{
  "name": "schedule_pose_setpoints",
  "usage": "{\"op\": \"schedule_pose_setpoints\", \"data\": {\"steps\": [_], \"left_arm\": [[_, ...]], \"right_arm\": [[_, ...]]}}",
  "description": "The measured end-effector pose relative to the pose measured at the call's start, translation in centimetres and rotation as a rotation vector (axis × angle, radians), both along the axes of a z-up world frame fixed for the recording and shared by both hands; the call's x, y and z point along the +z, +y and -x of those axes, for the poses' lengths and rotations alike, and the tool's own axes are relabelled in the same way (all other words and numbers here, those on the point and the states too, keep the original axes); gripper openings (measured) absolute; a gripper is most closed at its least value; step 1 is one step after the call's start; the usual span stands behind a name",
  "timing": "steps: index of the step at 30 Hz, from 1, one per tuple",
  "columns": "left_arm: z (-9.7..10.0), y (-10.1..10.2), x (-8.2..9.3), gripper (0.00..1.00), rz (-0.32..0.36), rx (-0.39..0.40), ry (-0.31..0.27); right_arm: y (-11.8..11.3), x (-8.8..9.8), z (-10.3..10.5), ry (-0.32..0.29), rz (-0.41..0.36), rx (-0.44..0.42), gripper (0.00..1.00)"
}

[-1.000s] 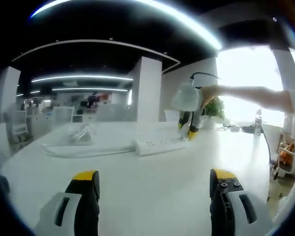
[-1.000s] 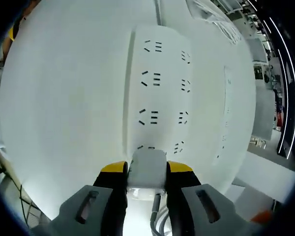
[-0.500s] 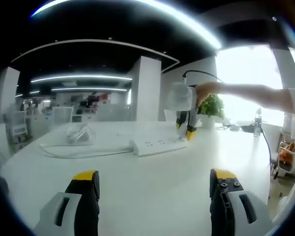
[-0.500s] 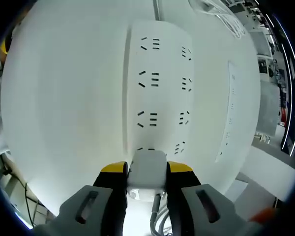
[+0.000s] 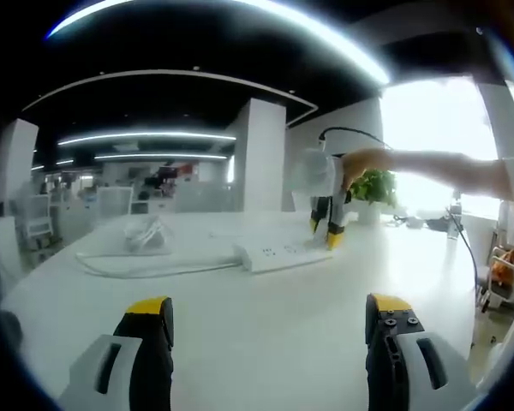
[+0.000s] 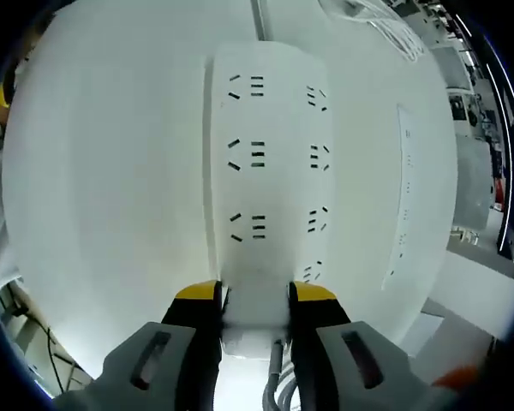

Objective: Straighten the power strip on the desk, plug the charger into it

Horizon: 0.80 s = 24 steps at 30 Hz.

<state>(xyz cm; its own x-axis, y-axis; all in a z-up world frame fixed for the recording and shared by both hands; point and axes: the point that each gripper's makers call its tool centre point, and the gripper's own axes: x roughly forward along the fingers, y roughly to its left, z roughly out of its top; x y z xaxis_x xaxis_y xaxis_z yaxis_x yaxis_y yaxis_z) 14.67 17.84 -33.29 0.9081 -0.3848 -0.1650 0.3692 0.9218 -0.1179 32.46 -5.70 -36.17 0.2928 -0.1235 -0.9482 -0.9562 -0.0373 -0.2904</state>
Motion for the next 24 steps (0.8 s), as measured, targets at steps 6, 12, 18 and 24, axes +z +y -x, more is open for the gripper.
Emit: {"op": "schedule_pose_setpoints", "data": {"steps": [6, 12, 18, 24], "left_arm": [[0.1, -0.5, 0.2, 0.96, -0.003, -0.009, -0.003], [0.3, -0.7, 0.2, 0.96, -0.008, -0.011, -0.002], [0.5, -1.2, 0.5, 0.96, -0.009, -0.022, -0.008], [0.8, -1.0, 0.2, 0.96, -0.008, -0.018, -0.004]], "right_arm": [[0.4, 0.4, -2.1, -0.022, 0.002, 0.004, 0.29], [2.4, 0.5, -0.8, -0.005, -0.154, 0.107, 0.38], [2.3, 1.7, -0.7, -0.105, -0.084, 0.176, 0.56], [2.4, 2.9, 1.4, -0.124, -0.090, 0.174, 0.53]]}}
